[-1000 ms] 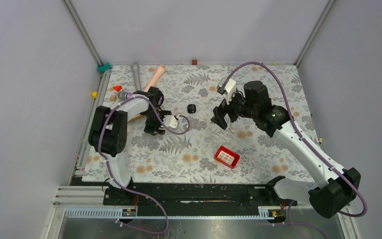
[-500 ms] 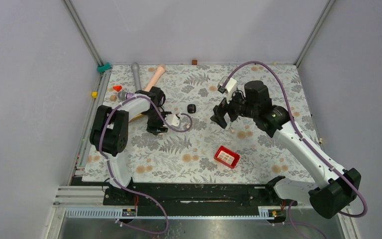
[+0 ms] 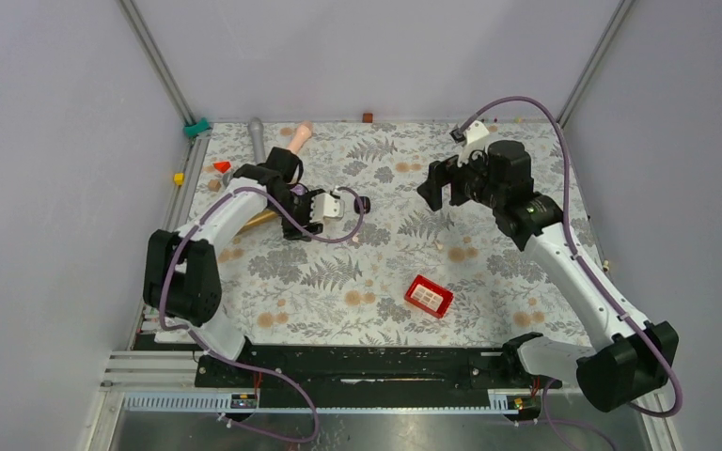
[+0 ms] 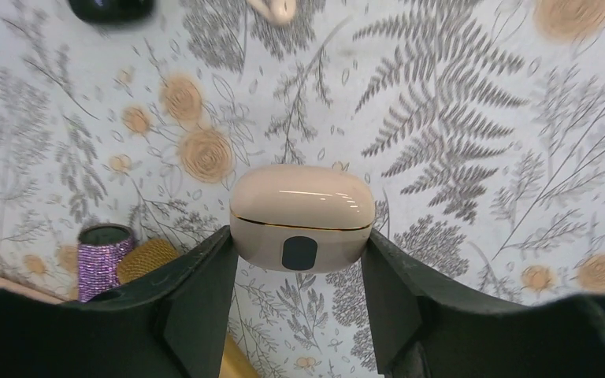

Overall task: Insert the wireless bluetooth earbuds into the charging case
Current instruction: Pick up the charging case at the center of the board.

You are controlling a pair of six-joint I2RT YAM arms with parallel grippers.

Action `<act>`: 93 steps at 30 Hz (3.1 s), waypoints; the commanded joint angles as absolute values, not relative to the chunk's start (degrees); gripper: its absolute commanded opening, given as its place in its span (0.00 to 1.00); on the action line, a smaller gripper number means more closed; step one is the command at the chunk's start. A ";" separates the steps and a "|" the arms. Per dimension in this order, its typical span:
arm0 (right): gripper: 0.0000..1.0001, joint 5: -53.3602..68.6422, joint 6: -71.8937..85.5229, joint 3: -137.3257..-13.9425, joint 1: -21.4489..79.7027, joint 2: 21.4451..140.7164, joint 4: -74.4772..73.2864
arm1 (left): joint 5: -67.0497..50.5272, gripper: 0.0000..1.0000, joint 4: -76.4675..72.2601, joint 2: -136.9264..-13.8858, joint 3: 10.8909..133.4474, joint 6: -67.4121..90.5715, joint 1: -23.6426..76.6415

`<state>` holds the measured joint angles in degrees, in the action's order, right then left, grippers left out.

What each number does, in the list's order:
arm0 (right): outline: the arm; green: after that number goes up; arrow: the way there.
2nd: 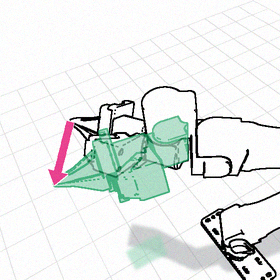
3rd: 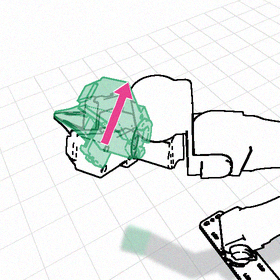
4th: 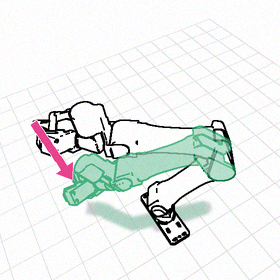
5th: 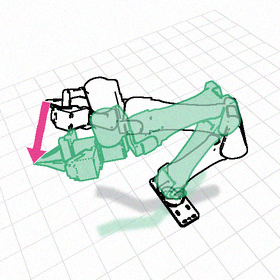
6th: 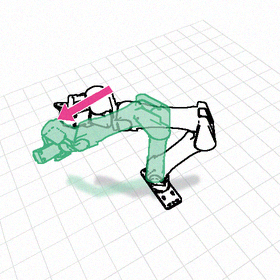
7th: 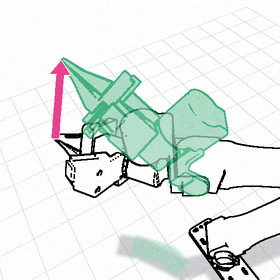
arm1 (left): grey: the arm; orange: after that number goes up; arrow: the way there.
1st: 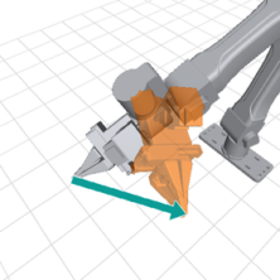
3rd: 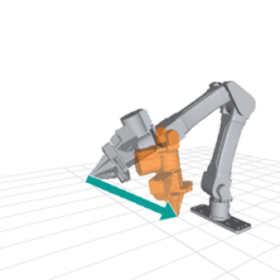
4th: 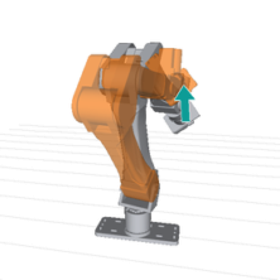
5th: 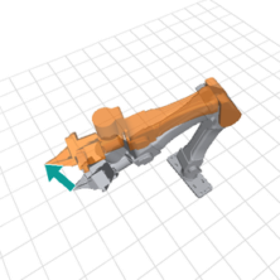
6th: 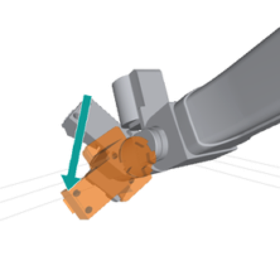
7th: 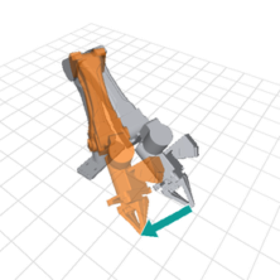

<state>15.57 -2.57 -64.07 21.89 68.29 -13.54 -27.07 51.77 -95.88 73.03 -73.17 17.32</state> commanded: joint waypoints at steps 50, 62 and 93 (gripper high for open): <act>0.57 45.73 18.59 -65.03 31.31 88.92 0.44 | -27.40 0.52 25.29 -76.49 64.48 -32.60 36.34; 0.47 47.83 19.09 -65.91 31.69 89.67 -1.21 | -27.05 0.53 24.68 -76.47 63.96 -32.53 36.31; 0.23 50.04 6.93 -71.16 30.62 81.77 -12.02 | -33.22 0.98 27.91 -65.33 62.85 -37.54 35.86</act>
